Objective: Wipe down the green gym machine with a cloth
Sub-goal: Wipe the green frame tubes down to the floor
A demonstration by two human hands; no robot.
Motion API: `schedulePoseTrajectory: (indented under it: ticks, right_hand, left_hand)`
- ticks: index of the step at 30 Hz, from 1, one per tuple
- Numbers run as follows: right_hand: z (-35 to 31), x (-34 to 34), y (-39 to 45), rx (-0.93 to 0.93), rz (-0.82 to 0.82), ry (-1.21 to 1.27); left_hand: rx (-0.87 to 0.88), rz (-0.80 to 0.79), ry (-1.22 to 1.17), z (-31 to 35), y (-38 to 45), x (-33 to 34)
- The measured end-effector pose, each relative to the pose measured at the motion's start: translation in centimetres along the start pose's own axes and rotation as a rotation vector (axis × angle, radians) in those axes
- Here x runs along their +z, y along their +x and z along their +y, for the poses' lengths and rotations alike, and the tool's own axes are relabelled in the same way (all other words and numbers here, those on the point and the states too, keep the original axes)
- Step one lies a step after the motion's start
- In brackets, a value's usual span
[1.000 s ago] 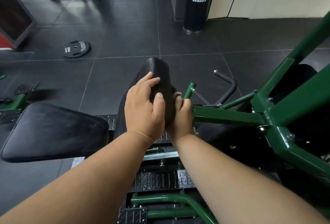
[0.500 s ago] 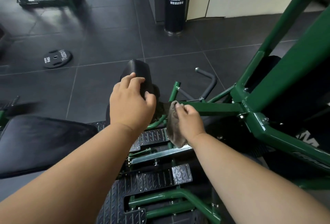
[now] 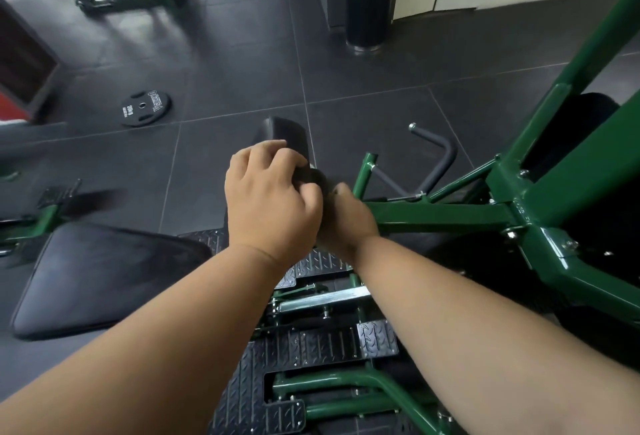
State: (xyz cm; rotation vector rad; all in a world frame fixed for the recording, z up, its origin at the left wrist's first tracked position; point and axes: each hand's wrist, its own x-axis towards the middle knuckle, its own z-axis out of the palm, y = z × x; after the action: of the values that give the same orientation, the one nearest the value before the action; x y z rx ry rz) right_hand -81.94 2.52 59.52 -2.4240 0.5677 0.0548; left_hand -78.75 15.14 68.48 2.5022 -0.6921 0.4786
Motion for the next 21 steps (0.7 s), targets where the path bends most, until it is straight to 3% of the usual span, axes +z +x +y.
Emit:
schedulePoseTrajectory:
  ticks: [2,14,19,21]
  right_hand:
    - [0.3,-1.5,1.6,-0.017,-0.012,-0.200]
    - [5.1,-0.9,-0.9,-0.115,0.077,-0.344]
    - [6.9,-2.1,1.0,0.099,0.181,-0.209]
    - [5.9,-1.6,1.5,0.054,0.181,-0.181]
  left_hand:
    - [0.002,0.000,-0.004,0.0,0.0,0.0]
    - [0.003,0.008,-0.017,-0.1,-0.2,0.0]
    - [-0.003,0.004,-0.018,0.1,-0.3,-0.2]
    - [0.005,0.009,-0.016,0.1,-0.3,-0.2]
